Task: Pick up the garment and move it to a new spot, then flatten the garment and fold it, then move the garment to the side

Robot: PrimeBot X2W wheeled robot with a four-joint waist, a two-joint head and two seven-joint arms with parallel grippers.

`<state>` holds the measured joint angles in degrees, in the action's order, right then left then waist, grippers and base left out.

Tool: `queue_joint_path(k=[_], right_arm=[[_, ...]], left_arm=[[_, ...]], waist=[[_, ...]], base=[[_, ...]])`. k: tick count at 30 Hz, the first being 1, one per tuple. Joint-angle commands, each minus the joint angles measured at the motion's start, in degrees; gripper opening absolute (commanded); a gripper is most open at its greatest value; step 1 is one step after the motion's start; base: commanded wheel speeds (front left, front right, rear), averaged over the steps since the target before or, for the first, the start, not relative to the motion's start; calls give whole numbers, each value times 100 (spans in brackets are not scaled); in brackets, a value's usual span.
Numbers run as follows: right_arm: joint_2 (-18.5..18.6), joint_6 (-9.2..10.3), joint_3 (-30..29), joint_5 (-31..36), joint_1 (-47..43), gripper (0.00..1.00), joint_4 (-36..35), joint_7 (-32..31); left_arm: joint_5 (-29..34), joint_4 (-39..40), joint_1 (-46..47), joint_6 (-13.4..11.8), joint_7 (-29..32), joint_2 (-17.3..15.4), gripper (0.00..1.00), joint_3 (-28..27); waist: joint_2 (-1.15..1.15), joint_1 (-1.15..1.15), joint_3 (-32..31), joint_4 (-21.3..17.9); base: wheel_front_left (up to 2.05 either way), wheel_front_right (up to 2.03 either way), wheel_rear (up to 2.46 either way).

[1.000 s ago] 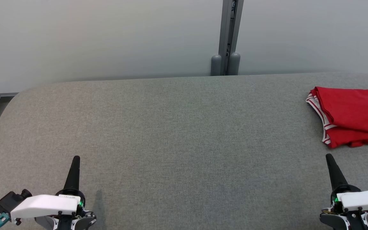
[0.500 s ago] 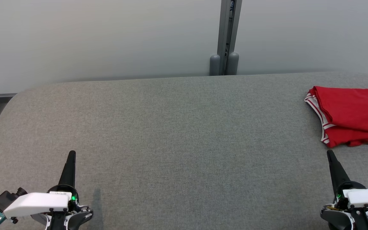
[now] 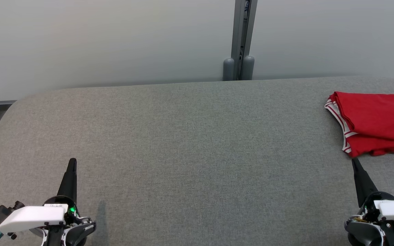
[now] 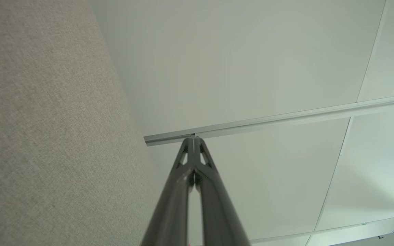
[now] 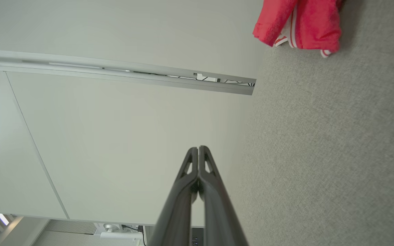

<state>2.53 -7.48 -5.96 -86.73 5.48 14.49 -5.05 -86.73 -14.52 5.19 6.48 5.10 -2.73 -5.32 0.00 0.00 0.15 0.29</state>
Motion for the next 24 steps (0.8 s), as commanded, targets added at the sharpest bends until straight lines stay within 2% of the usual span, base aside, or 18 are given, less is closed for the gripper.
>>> queue_joint_path(k=[1, 14, 24], right_arm=[[53, -2, -29, -140, 83, 0, -36, -54], [59, -2, -67, -590, 97, 0, -58, -169], [59, -2, -67, -575, 97, 0, -57, -168]], left_arm=[[-146, 40, 126, 47, 35, -26, 0, -50], [-570, 61, 145, 130, 156, -26, 0, -146], [-572, 56, 129, 122, 165, -26, 0, -145]], waist=[[0, 0, 1, -4], [0, 0, 3, -28], [0, 0, 3, -29]], base=[[0, 0, 0], [0, 0, 0], [0, 0, 0]])
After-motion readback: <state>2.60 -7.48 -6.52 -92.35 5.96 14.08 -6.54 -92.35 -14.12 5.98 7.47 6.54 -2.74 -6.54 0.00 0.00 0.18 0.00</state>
